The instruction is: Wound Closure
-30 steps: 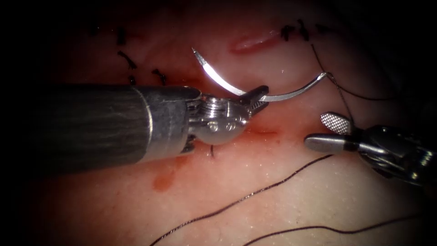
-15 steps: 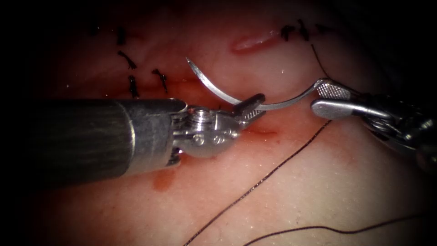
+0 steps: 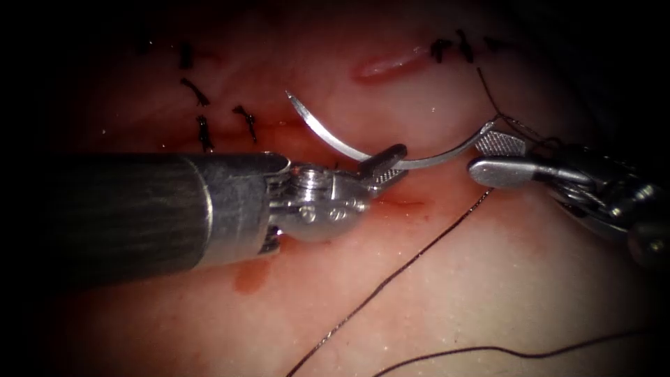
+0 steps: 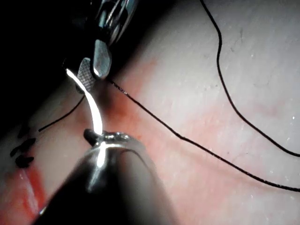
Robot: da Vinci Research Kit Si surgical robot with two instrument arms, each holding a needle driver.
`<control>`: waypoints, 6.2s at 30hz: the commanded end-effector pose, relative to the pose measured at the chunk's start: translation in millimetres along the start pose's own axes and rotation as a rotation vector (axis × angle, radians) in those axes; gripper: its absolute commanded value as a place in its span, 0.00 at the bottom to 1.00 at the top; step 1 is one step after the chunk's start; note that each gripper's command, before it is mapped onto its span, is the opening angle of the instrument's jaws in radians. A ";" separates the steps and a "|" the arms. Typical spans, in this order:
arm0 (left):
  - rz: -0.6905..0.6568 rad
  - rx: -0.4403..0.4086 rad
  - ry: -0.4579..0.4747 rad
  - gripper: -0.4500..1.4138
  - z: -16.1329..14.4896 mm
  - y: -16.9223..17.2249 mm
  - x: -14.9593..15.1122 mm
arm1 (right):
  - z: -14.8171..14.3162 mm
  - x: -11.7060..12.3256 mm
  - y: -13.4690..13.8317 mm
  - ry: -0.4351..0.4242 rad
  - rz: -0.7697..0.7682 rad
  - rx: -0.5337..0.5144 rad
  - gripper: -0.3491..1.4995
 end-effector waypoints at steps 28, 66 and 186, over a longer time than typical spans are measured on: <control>-0.267 -0.135 0.342 0.76 -1.6 0.0 3.0 | 1.4 1.4 -0.7 0.027 -0.095 -0.094 0.00; -0.439 -1.172 -0.154 0.75 3.1 -9.9 -1.1 | 0.2 3.5 -8.7 -0.079 -1.466 0.354 0.00; -1.527 -0.697 0.462 0.00 -1.1 -4.0 -2.9 | 10.0 2.6 -7.3 0.148 -0.603 -0.016 0.59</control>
